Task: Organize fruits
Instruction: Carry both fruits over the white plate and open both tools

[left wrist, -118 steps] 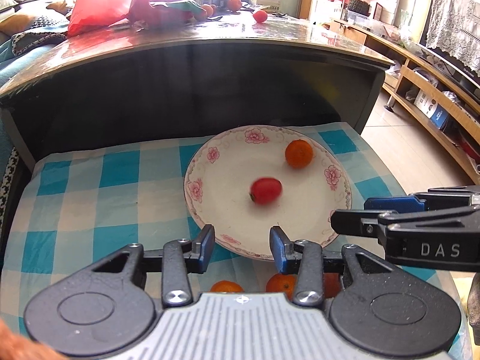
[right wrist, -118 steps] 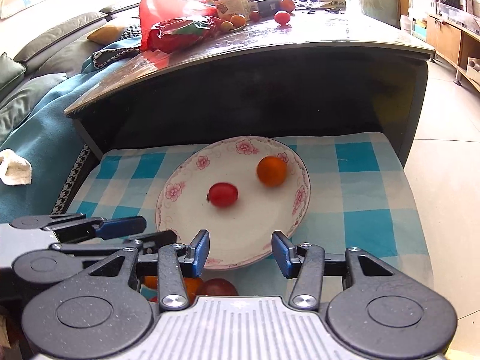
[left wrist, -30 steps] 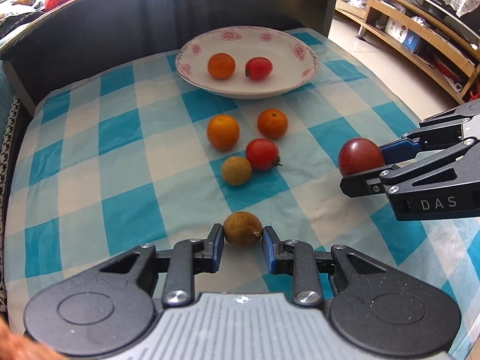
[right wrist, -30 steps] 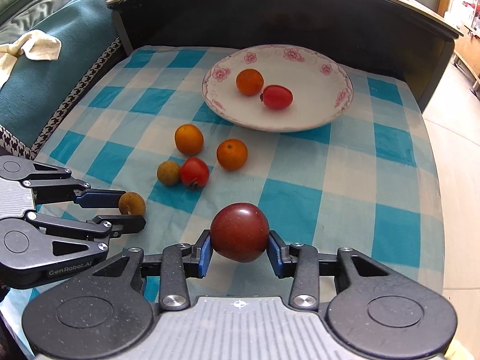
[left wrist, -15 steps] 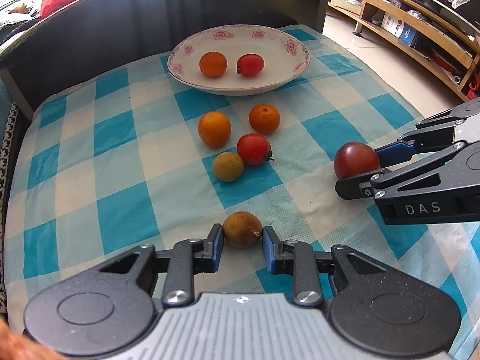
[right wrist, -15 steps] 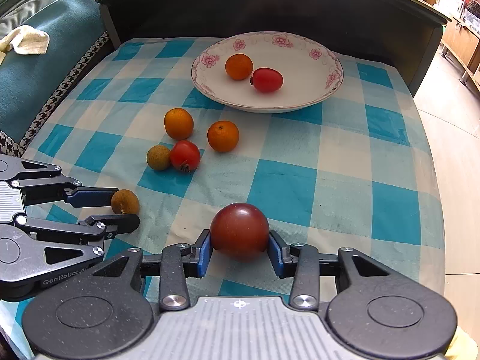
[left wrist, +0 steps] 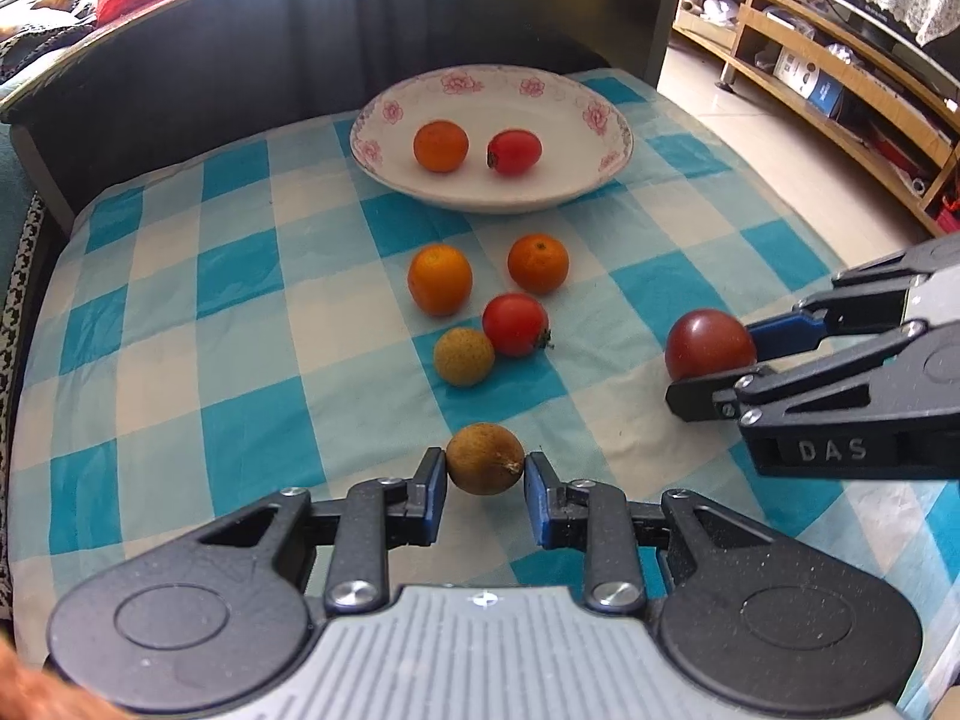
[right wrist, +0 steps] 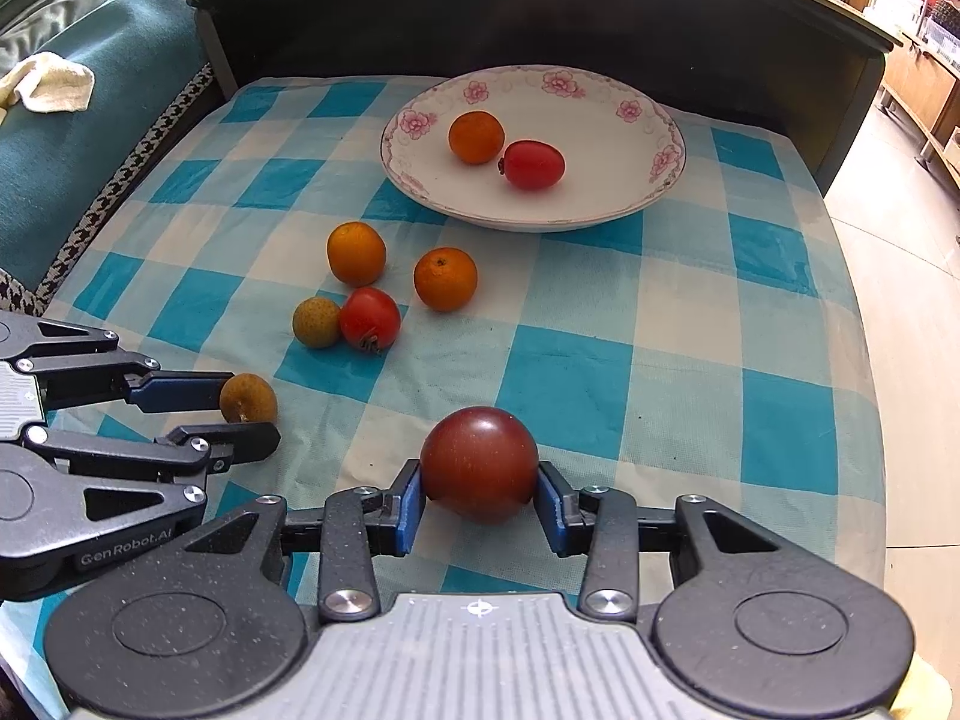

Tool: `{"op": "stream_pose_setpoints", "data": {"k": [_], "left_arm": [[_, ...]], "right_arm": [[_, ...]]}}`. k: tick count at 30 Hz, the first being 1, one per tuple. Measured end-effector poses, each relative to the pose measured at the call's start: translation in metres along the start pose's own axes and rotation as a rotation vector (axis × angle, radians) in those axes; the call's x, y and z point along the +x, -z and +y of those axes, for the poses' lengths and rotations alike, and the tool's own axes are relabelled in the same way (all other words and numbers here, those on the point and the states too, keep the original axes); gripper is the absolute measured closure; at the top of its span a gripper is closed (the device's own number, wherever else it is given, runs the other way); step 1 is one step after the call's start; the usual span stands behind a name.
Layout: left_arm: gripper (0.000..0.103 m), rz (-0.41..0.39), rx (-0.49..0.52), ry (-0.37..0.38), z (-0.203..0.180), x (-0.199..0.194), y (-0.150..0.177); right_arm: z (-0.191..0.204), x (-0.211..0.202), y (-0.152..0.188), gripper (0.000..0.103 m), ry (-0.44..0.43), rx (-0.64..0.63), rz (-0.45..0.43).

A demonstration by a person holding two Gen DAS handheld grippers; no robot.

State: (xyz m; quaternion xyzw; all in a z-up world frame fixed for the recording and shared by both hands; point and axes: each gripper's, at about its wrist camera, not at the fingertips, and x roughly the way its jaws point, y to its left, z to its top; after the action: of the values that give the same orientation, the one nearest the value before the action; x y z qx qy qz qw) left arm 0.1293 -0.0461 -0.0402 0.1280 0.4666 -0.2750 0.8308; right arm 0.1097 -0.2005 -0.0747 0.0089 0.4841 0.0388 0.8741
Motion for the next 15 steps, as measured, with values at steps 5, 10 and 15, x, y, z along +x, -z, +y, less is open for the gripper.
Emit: {"op": "stream_pose_setpoints", "data": {"k": [5,10,15], "left_arm": [[0.065,-0.04,-0.018,-0.002,0.001,-0.006,-0.016],[0.065,-0.082,-0.037,-0.022,0.004,-0.007,-0.041],[0.065,-0.118,-0.065,-0.044,0.007,0.002,-0.071]], "right_arm": [[0.001,-0.007,-0.009,0.07,-0.012,-0.001,-0.032],[-0.001,-0.011,-0.028,0.07,-0.008,0.005,-0.068],[-0.012,-0.011,-0.055,0.07,0.01,0.032,-0.116]]}}
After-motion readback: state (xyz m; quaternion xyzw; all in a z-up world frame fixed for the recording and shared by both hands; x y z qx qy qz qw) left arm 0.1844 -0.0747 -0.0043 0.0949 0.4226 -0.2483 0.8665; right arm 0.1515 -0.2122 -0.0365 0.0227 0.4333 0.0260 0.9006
